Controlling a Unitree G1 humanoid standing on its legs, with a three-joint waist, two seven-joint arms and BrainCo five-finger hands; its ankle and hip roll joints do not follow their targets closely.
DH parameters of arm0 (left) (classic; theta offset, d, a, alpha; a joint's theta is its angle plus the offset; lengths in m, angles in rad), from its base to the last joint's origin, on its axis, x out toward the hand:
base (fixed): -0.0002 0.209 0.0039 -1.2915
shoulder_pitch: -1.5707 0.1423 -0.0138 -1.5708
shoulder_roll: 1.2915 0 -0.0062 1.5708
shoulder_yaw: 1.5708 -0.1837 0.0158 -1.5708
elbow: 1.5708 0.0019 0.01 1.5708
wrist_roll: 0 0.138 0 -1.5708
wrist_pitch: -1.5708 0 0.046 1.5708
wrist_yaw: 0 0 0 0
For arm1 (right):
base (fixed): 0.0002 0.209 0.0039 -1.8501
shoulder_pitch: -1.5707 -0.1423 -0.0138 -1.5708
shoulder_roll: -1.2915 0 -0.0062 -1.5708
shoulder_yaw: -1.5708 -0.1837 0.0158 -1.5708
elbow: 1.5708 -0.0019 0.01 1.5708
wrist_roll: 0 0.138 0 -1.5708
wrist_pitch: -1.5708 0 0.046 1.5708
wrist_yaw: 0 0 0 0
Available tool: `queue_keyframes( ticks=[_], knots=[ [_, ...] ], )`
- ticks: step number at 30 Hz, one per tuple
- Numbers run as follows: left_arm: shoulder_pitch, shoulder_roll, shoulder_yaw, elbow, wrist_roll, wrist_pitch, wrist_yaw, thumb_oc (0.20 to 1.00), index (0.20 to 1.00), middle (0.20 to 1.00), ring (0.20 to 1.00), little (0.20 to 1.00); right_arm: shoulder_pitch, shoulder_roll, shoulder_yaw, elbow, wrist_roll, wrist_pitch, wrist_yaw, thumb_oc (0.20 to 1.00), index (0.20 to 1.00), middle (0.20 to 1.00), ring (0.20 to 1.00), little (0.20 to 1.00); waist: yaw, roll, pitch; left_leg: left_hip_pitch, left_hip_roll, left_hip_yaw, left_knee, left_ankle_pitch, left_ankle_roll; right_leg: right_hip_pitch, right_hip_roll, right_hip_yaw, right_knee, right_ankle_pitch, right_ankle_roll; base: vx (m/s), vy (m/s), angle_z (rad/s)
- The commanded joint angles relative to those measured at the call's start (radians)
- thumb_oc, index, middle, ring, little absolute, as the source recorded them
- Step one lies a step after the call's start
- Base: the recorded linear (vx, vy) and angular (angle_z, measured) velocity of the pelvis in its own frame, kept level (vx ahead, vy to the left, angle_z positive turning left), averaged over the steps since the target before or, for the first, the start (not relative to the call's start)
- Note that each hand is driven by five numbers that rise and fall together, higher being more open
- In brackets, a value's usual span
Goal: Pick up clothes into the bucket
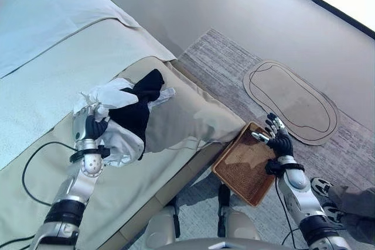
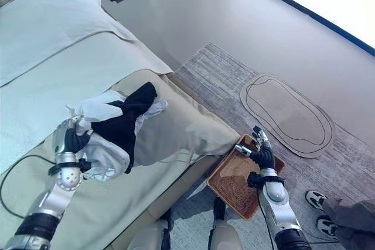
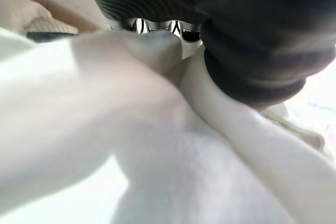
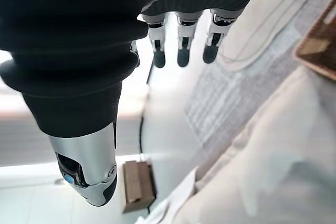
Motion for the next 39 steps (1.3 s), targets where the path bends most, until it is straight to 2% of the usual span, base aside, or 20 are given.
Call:
queue_keyframes(
  ticks=[1, 9, 15, 19, 25, 26, 31, 39],
  knots=[
    [-0.156, 0.061, -0.014, 0.049, 0.013, 0.002, 0.041, 1.0, 1.0, 1.0, 1.0, 1.0, -0.011, 0.016, 0.024, -0.033, 0.003, -0.034, 0.005, 1.0, 1.0, 1.0, 1.0, 1.0, -0.026, -0.048, -0.036, -0.074, 0.017, 0.019, 0.106, -0.056, -0.014, -0.06, -0.107, -0.022, 0.012, 0.074, 0.072, -0.03, 0.012, -0.07],
    [-0.122, 0.031, -0.002, 0.084, -0.031, -0.019, 0.038, 1.0, 1.0, 1.0, 1.0, 1.0, -0.008, 0.018, 0.017, -0.042, 0.013, -0.037, -0.006, 1.0, 1.0, 1.0, 1.0, 1.0, -0.034, -0.049, -0.009, -0.123, 0.015, 0.022, 0.132, -0.056, -0.011, -0.108, -0.114, -0.001, 0.032, 0.077, 0.071, -0.03, 0.013, -0.11],
    [0.02, -0.044, 0.043, 0.114, -0.148, -0.095, 0.045, 1.0, 1.0, 1.0, 1.0, 1.0, -0.004, 0.019, 0.003, -0.058, 0.02, -0.052, -0.026, 1.0, 1.0, 1.0, 1.0, 1.0, -0.019, -0.036, 0.046, -0.166, 0.009, 0.017, 0.17, -0.06, -0.004, -0.149, -0.128, 0.005, 0.082, 0.061, 0.066, -0.02, 0.015, 0.0],
    [0.055, -0.078, 0.028, 0.152, -0.184, -0.108, 0.054, 1.0, 1.0, 1.0, 1.0, 1.0, -0.003, 0.016, 0.006, -0.072, 0.021, -0.063, -0.039, 1.0, 1.0, 1.0, 1.0, 1.0, -0.013, -0.034, 0.079, -0.195, 0.005, 0.013, 0.184, -0.057, -0.002, -0.173, -0.132, 0.002, 0.101, 0.058, 0.066, -0.04, 0.005, 0.04],
    [0.04, -0.09, -0.034, 0.185, -0.162, -0.098, 0.059, 1.0, 1.0, 1.0, 1.0, 1.0, -0.009, 0.01, 0.013, -0.084, 0.018, -0.073, -0.06, 1.0, 1.0, 1.0, 1.0, 1.0, -0.014, -0.037, 0.123, -0.247, 0.011, 0.007, 0.228, -0.069, 0.0, -0.219, -0.133, 0.008, 0.141, 0.047, 0.061, -0.05, 0.001, 0.03],
    [0.026, -0.084, -0.058, 0.188, -0.126, -0.079, 0.067, 1.0, 1.0, 1.0, 1.0, 1.0, -0.014, 0.007, 0.015, -0.092, 0.012, -0.076, -0.066, 1.0, 1.0, 1.0, 1.0, 1.0, -0.015, -0.04, 0.137, -0.271, 0.013, 0.004, 0.247, -0.072, 0.002, -0.241, -0.133, 0.009, 0.156, 0.045, 0.061, -0.04, -0.001, 0.03],
    [-0.024, -0.076, -0.093, 0.218, -0.051, -0.03, 0.099, 1.0, 1.0, 1.0, 1.0, 1.0, -0.015, 0.001, 0.022, -0.114, 0.004, -0.08, -0.073, 1.0, 1.0, 1.0, 1.0, 1.0, -0.026, -0.045, 0.144, -0.314, 0.017, -0.001, 0.266, -0.073, 0.002, -0.286, -0.13, 0.014, 0.176, 0.044, 0.057, -0.03, 0.004, 0.04],
    [-0.068, -0.039, -0.084, 0.192, -0.013, -0.011, 0.133, 1.0, 1.0, 1.0, 1.0, 1.0, 0.004, -0.012, 0.015, -0.142, 0.012, -0.087, -0.066, 1.0, 1.0, 1.0, 1.0, 1.0, -0.038, -0.05, 0.131, -0.37, 0.021, -0.005, 0.3, -0.085, 0.001, -0.344, -0.123, 0.028, 0.206, 0.035, 0.052, 0.0, 0.0, 0.0]
  ],
)
